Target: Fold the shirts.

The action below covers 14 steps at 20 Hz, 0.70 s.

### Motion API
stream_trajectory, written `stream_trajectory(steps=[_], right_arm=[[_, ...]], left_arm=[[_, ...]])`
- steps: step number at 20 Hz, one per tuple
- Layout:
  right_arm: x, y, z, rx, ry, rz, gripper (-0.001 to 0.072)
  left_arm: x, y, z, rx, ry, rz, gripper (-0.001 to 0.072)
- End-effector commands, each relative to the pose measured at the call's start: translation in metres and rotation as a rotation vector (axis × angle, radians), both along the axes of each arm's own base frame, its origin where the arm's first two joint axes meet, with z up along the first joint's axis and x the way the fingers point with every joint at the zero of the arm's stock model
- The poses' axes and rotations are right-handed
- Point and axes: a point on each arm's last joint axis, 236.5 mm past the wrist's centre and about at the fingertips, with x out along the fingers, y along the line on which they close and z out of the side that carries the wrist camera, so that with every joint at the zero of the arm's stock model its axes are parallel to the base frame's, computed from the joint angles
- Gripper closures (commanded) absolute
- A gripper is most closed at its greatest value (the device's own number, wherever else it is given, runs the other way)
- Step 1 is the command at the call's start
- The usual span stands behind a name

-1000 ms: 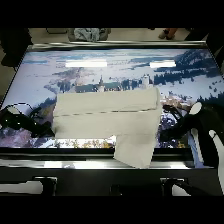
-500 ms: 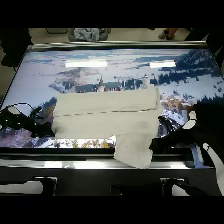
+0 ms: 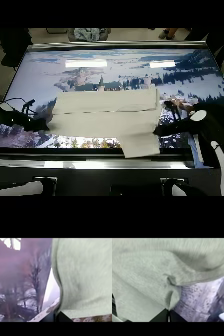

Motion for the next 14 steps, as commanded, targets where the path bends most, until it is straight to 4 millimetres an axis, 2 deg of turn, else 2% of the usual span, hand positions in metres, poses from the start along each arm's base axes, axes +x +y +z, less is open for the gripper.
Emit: stream_trajectory(steps=[1, 3, 4, 8, 11, 13, 14], right_arm=[[0.059, -0.009, 0.062, -0.019, -0.198, -0.046, 0.0673], [0.102, -0.014, 0.080, -0.008, -0.281, -0.085, 0.0673], [0.123, -0.018, 0.080, -0.003, -0.302, -0.105, 0.0673], [0.200, -0.038, 0.062, 0.003, -0.341, -0.220, 0.0672], [0.247, -0.039, 0.056, 0.084, -0.379, -0.307, 0.0672], [0.265, -0.042, 0.045, 0.109, -0.390, -0.355, 0.0671], [0.268, -0.044, 0.035, 0.110, -0.380, -0.368, 0.0671]], left_arm=[[0.040, 0.002, 0.044, 0.016, -0.142, 0.055, 0.0685], [0.073, -0.006, 0.061, 0.025, -0.220, 0.026, 0.0685], [0.093, -0.009, 0.066, 0.034, -0.252, 0.033, 0.0685], [0.169, -0.004, 0.072, 0.030, -0.310, 0.126, 0.0683], [0.203, 0.004, 0.060, 0.013, -0.296, 0.179, 0.0683], [0.216, -0.002, 0.047, -0.028, -0.289, 0.187, 0.0682], [0.220, -0.005, 0.038, -0.046, -0.280, 0.196, 0.0682]])
